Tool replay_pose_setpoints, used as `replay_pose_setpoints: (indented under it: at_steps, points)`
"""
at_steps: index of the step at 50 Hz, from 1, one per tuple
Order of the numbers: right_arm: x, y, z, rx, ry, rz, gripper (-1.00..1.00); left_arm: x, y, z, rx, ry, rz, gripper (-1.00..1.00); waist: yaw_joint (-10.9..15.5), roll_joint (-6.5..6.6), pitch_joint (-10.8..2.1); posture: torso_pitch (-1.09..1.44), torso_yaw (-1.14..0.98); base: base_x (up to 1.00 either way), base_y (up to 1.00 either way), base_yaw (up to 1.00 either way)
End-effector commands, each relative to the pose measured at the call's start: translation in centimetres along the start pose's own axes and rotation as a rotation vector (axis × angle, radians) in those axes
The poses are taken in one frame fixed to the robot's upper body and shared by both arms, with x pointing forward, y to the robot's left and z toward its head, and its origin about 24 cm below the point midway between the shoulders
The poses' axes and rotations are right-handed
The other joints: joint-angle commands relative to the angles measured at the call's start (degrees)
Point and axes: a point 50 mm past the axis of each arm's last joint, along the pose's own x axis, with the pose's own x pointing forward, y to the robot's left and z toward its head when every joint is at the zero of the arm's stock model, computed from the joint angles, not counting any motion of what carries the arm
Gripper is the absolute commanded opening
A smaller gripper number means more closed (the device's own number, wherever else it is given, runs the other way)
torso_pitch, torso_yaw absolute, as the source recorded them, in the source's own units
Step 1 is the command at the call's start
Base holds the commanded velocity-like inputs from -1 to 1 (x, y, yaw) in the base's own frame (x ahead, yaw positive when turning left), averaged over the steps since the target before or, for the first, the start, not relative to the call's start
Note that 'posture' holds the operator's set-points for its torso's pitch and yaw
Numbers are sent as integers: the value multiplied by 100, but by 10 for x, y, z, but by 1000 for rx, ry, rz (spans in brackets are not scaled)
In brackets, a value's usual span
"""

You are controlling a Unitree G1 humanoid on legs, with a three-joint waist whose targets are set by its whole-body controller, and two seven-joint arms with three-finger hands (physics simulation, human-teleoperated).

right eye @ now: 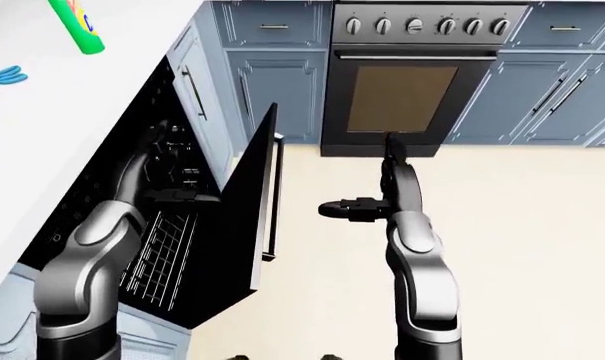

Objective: Close the dishwasher door

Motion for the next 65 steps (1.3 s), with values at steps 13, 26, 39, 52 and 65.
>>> replay_pose_setpoints:
  at_steps: [13,26,39,52,65]
  points:
    - [-2,-2,18,-3,-97,-7,100,-2,0,14,12,-84,1,100,12,-1,20,54,0,0,0,0]
    - [-4,-2,18,-3,-95,-10,100,-1,-1,11,7,-66,-12,100,9,-1,163,67,0,0,0,0]
    - [-4,-3,25,-13,-101,-17,100,-5,-7,41,23,-124,5,100,2,-17,263,73,0,0,0,0]
    - [-1,-5,38,-26,-107,-28,100,2,-24,66,44,-144,-43,100,10,-22,243,73,0,0,0,0]
    - [0,-8,43,-36,-111,-37,100,18,-64,95,40,-142,-153,100,27,-88,226,73,0,0,0,0]
